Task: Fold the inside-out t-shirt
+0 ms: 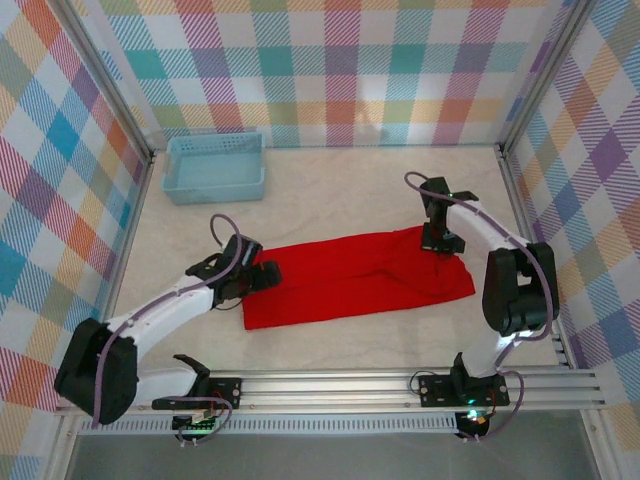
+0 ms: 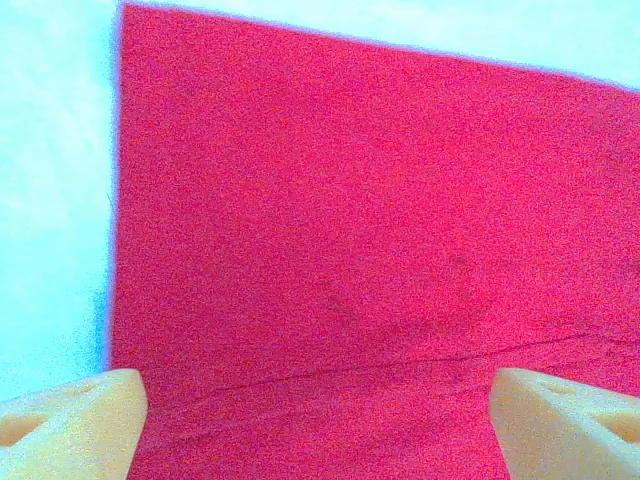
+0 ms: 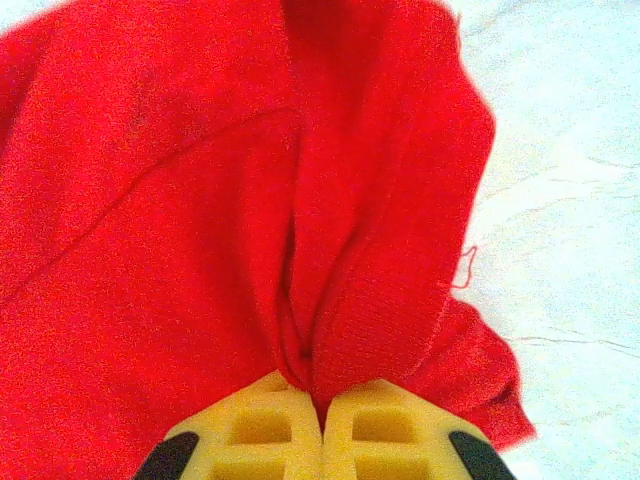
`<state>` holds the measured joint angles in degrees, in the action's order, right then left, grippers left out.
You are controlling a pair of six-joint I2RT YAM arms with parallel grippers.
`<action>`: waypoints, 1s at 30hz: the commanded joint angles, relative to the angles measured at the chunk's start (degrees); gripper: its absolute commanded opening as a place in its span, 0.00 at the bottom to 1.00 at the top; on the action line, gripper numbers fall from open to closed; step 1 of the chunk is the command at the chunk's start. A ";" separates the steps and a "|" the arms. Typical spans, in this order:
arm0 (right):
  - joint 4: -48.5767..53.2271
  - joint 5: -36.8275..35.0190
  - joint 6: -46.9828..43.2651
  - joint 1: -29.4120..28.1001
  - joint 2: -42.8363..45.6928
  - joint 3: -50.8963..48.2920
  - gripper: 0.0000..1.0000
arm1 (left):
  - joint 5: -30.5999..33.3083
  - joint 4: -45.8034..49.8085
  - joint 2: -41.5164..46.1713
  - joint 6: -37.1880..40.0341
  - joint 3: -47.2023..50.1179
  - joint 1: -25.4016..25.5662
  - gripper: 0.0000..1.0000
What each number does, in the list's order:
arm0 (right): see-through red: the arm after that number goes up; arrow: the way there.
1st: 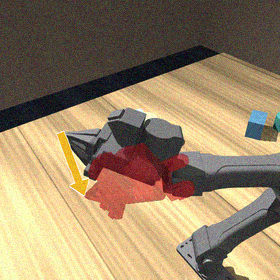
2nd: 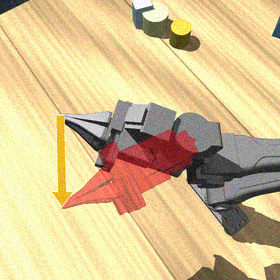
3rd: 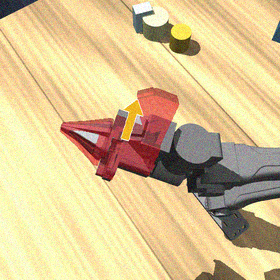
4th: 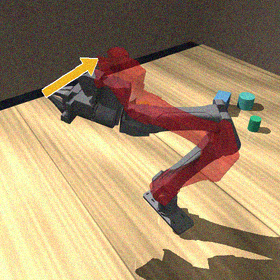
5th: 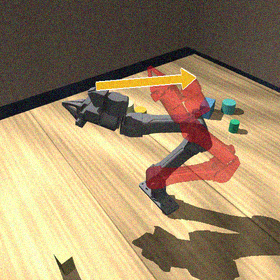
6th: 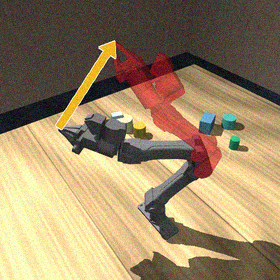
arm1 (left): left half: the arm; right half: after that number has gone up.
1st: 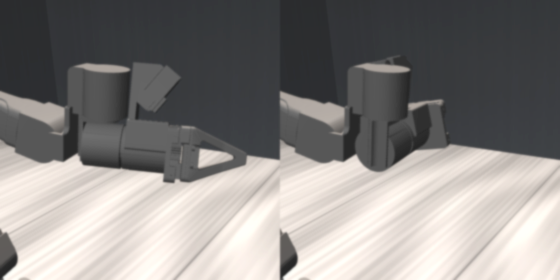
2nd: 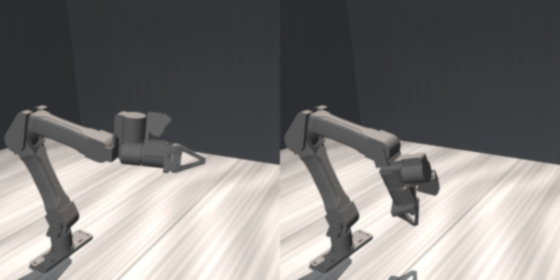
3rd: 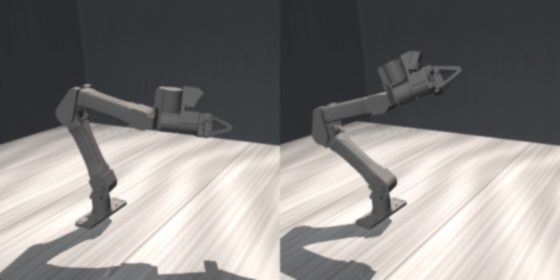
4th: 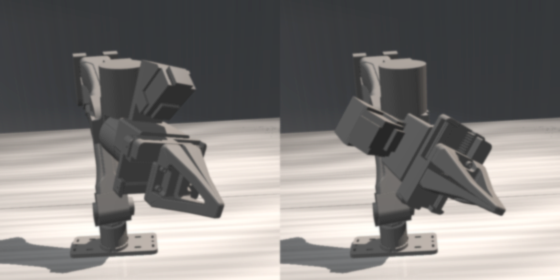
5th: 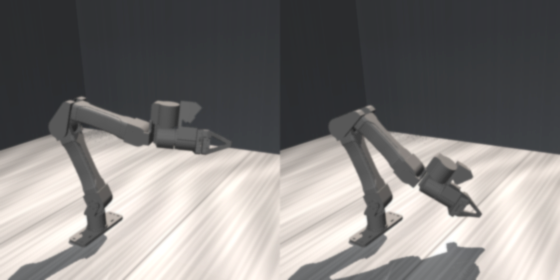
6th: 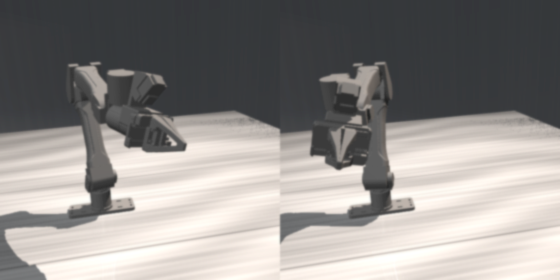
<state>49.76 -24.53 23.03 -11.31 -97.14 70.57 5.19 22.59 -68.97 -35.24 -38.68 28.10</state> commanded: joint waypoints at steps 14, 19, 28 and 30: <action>14.62 -20.20 -2.11 -4.16 -0.34 10.50 0.00 | -1.82 -3.92 -21.61 0.89 -6.80 6.02 0.78; 17.01 -23.63 -2.55 -5.56 1.08 13.78 0.00 | -1.98 -5.63 -25.87 -1.98 -8.95 12.48 0.69; 21.93 -29.17 -4.66 -7.92 0.68 21.17 0.00 | -4.00 -10.43 -28.71 -5.88 -15.75 23.74 0.58; 22.05 -29.15 -5.47 -9.96 1.03 21.24 0.00 | -3.86 -10.72 -28.63 -6.28 -16.88 24.67 0.57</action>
<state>68.88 -50.94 19.62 -18.76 -97.54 90.26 6.33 15.62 -97.12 -39.44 -53.36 50.65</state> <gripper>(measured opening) 0.066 0.574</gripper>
